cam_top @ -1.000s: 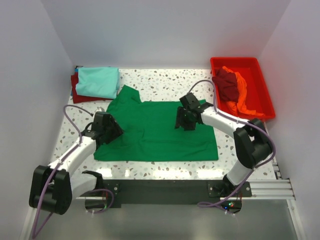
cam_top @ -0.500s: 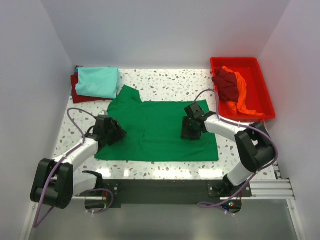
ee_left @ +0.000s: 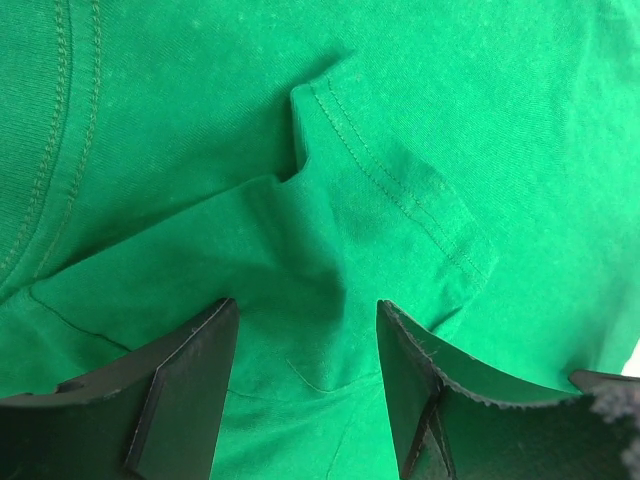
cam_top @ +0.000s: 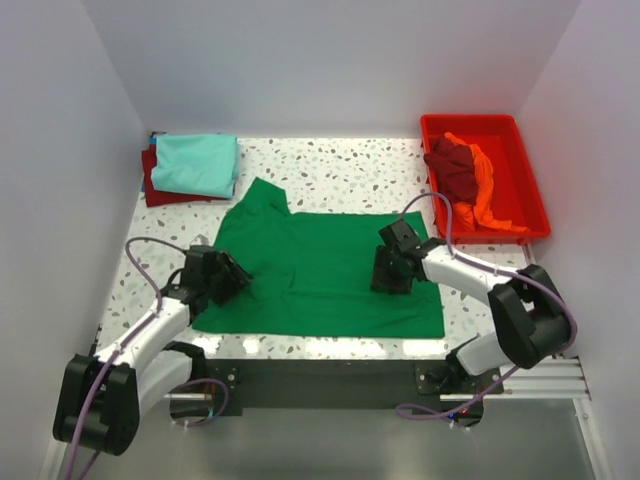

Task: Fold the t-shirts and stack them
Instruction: Flatten the tshirt out

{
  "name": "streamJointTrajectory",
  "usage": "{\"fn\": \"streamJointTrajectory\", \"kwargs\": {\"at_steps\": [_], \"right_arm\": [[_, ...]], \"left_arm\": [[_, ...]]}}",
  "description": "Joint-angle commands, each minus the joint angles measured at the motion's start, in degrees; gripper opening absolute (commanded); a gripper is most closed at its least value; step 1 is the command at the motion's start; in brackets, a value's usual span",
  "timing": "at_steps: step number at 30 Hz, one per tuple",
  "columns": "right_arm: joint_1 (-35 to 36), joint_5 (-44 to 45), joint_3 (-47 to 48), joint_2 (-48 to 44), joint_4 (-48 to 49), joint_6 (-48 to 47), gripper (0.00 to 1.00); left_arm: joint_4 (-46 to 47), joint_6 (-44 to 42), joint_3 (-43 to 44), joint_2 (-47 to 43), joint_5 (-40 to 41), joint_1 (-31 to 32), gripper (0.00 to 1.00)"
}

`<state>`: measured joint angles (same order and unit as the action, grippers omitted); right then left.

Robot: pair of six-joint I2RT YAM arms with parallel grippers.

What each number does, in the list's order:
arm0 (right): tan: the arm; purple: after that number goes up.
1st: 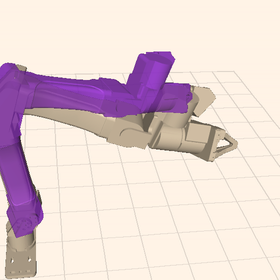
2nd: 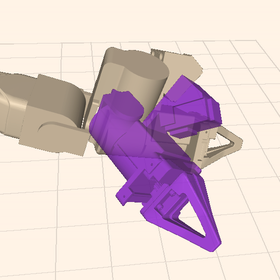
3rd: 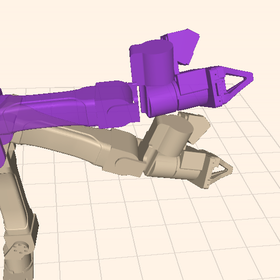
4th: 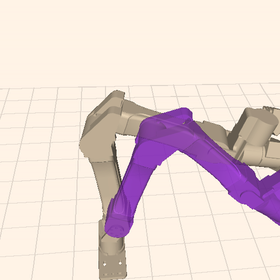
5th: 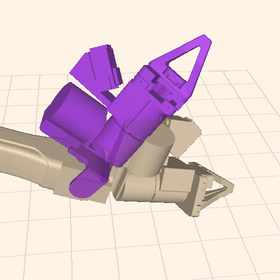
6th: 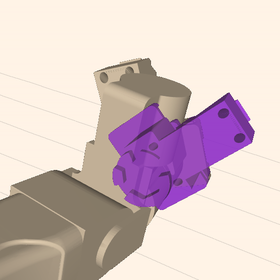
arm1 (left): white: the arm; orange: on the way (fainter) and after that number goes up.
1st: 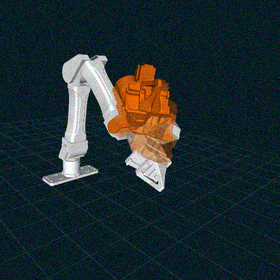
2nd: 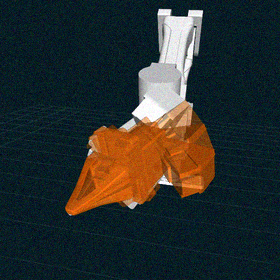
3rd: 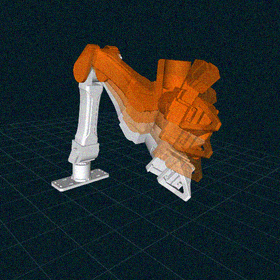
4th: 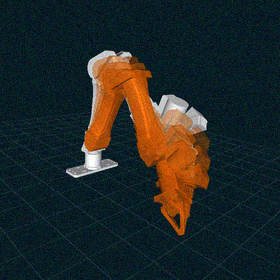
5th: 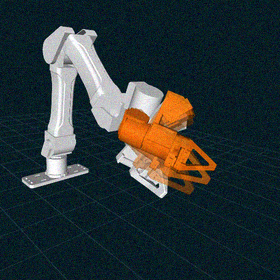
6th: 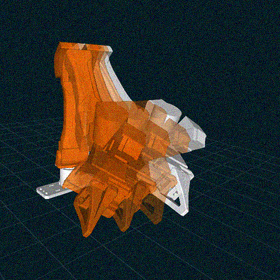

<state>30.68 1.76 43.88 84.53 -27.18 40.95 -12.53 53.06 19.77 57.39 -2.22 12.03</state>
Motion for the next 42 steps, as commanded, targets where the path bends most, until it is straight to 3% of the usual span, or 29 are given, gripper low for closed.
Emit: {"fn": "streamJointTrajectory", "kwargs": {"at_steps": [1,11,17,24,33,42], "right_arm": [[-0.18,0.26,-3.62,-0.68,-5.69,1.50,0.55],[-0.18,-1.67,-7.14,-7.10,-7.80,2.74,0.55],[-0.09,0.96,-0.12,-8.42,-13.77,-0.16,0.56],[-0.18,4.48,10.87,-4.74,-16.25,-3.77,0.58],[-0.18,1.15,9.74,2.74,-7.64,-2.98,0.58],[-0.26,0.17,6.22,6.78,-5.52,-3.95,0.58]], "left_arm": [[-11.28,2.57,-3.59,-2.10,0.11,0.10,0.64],[-16.38,5.39,-2.81,-9.48,0.10,0.54,0.64],[-19.11,2.58,6.50,-8.88,3.35,0.54,0.65],[-12.27,0.03,13.54,-0.97,2.93,0.62,0.65],[-0.04,1.35,9.33,6.51,-3.93,1.24,0.65],[-0.03,0.21,3.97,6.95,0.02,1.24,0.65]]}}
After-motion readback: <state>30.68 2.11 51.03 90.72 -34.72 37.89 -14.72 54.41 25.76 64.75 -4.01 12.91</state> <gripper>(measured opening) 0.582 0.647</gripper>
